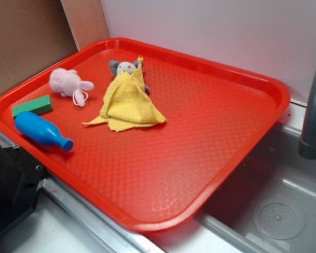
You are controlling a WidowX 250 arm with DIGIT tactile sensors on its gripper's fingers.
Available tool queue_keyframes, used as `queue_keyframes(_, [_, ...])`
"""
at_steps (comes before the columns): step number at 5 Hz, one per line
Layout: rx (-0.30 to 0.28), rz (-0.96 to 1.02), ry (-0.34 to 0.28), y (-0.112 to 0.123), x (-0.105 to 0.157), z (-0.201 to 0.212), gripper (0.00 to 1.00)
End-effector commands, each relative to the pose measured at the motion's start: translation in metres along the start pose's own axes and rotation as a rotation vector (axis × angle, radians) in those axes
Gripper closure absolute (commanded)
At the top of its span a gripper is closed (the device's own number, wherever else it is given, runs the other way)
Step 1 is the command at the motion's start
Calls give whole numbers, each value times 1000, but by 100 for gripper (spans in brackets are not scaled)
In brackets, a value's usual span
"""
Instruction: Grab the green block.
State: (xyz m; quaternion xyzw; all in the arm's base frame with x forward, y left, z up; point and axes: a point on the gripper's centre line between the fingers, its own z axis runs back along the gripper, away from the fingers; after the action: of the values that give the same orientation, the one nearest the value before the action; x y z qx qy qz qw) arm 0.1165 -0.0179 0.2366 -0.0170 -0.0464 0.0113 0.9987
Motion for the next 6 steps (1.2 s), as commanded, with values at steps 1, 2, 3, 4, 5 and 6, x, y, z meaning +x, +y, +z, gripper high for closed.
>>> queue_keyframes(1, [0, 0, 0, 0, 0, 0, 0])
queue_keyframes(2, [21, -40, -48, 9, 4, -1, 0])
queue_keyframes(3, [15, -71, -83, 22, 5, -8, 0])
queue_keyframes(4, [-13, -133, -113, 44, 6, -32, 0])
queue_keyframes(5, [-4, -169, -97, 69, 9, -63, 0])
queue_keyframes(6, [2, -195, -74, 84, 13, -94, 0])
